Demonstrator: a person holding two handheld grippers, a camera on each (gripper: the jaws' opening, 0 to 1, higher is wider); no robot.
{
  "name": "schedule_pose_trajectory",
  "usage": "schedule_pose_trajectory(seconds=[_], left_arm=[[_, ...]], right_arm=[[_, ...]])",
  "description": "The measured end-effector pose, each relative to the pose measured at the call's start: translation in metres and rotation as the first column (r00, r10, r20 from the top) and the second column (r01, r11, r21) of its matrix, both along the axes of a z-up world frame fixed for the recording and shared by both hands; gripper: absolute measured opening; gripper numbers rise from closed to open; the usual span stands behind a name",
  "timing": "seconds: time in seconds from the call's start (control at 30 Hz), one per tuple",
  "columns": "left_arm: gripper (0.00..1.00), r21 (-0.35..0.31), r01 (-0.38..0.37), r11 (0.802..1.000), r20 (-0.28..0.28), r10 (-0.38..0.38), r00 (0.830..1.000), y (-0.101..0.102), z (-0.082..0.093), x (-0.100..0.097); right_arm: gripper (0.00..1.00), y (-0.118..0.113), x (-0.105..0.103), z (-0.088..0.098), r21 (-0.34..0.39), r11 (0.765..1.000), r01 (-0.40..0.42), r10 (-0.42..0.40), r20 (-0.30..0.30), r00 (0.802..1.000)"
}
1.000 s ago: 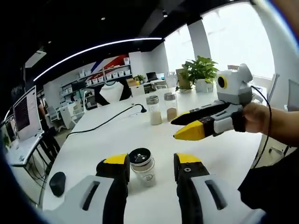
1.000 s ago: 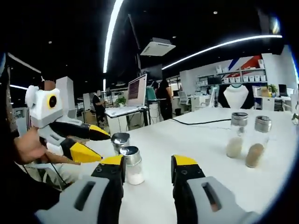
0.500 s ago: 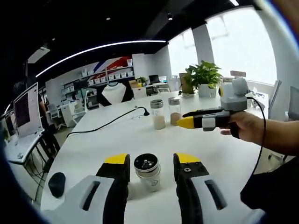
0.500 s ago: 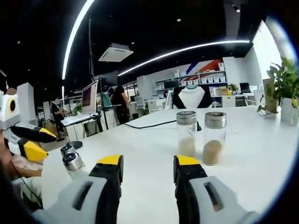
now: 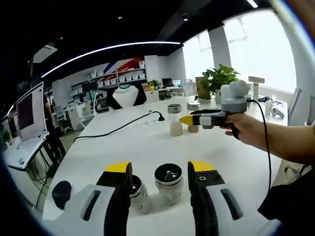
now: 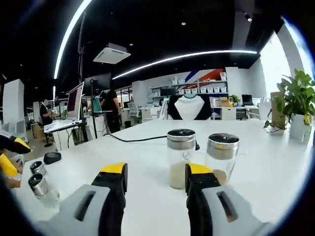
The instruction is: Rotate the seasoning bottle until the label or dispensing opening points toward the visible target arrow and the bottle remains upright within the marked orientation range
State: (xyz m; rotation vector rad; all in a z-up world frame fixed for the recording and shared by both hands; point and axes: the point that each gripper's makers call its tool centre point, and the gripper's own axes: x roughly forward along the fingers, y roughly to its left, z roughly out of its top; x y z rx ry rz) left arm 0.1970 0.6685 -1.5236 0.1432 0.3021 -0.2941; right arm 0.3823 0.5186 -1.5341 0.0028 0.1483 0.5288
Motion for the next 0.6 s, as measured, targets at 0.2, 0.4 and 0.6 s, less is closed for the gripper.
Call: schedule_pose_trajectory(seconds=[0.2,0.4,0.6], left_arm=[[0.63,-0.006,-0.027,1.000,-0.010,0.027,1.000,0.008,-0.002,0.004],[0.66,-0.003,-0.037,0.999,-0.013,0.037,0.999,0.011,-0.002,0.007],[0.65,-0.004,-0.044,0.999,-0.017,0.044,0.999,0.016,0.000,0.005]], right_arm=[[0.48,0.000,0.029,0.006,-0.032,0.999,0.040,-0.039,0.019,0.999],[0.49,0.001,0.043,0.006,-0.052,0.997,0.064,-0.063,0.018,0.998],[0.49,0.003,0.051,0.004,-0.064,0.994,0.086,-0.085,0.015,0.996]])
